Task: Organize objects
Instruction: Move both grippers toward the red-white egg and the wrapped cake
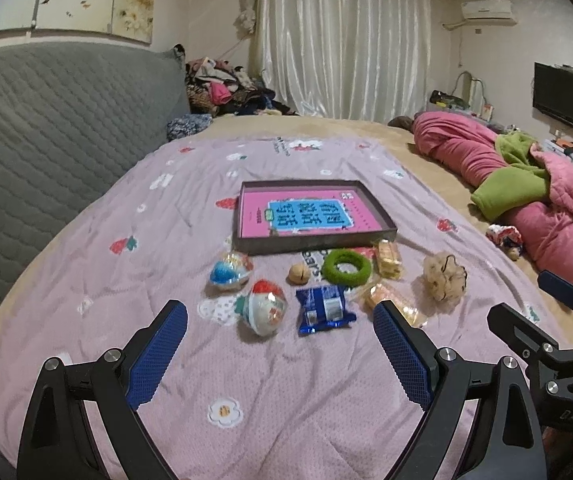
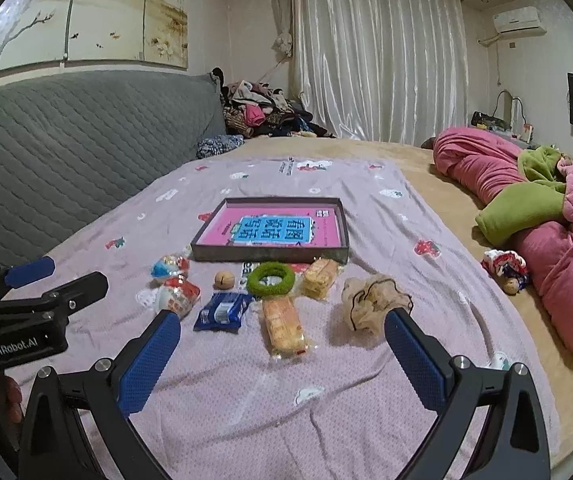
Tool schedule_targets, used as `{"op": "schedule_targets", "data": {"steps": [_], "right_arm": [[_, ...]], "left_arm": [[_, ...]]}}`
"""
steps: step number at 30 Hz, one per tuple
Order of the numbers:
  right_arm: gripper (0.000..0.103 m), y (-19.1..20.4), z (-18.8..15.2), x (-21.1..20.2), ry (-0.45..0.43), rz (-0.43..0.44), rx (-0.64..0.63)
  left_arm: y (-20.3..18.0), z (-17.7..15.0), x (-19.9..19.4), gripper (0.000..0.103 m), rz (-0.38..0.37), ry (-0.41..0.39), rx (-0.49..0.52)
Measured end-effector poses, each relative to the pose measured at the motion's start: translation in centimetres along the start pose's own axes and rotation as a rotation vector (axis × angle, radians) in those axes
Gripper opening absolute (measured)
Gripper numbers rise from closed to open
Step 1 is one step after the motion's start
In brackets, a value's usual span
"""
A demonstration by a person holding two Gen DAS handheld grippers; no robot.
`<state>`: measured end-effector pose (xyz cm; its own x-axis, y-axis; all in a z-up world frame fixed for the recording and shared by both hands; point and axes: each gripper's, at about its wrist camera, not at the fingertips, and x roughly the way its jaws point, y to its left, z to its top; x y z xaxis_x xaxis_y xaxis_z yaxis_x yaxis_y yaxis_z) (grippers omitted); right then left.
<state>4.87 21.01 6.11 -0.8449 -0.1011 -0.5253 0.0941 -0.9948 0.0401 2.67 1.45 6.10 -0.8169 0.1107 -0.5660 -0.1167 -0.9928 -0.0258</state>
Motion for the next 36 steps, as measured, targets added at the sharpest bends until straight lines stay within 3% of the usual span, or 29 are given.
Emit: {"op": "schedule_targets", "data": {"steps": [7,12,21,36], "right_arm": [[0.103,-0.5,3.8,0.7,0.006,0.038,0.001],[0.103,-0.1,5.3,2.9,0.053,0.059,-0.026],[0.103,2.4,2.7,7.5,0.146,0.022,-0.146],[0.103,1.2,-0.3,12.6,0.253,0.027,-0.123]], "left_arm": [[0.6,4.5,-0.1,0.094,-0.045,-0.028,-0.004],[1.1,6.0,2.0,0.095,-0.068,0.005,-0.027],[1.4,3.7,7.4,0.094,-0.057,0.101,-0.043],[1.4,-0.1,14.2,0.095,-0.031,0.221,-0.036]]}}
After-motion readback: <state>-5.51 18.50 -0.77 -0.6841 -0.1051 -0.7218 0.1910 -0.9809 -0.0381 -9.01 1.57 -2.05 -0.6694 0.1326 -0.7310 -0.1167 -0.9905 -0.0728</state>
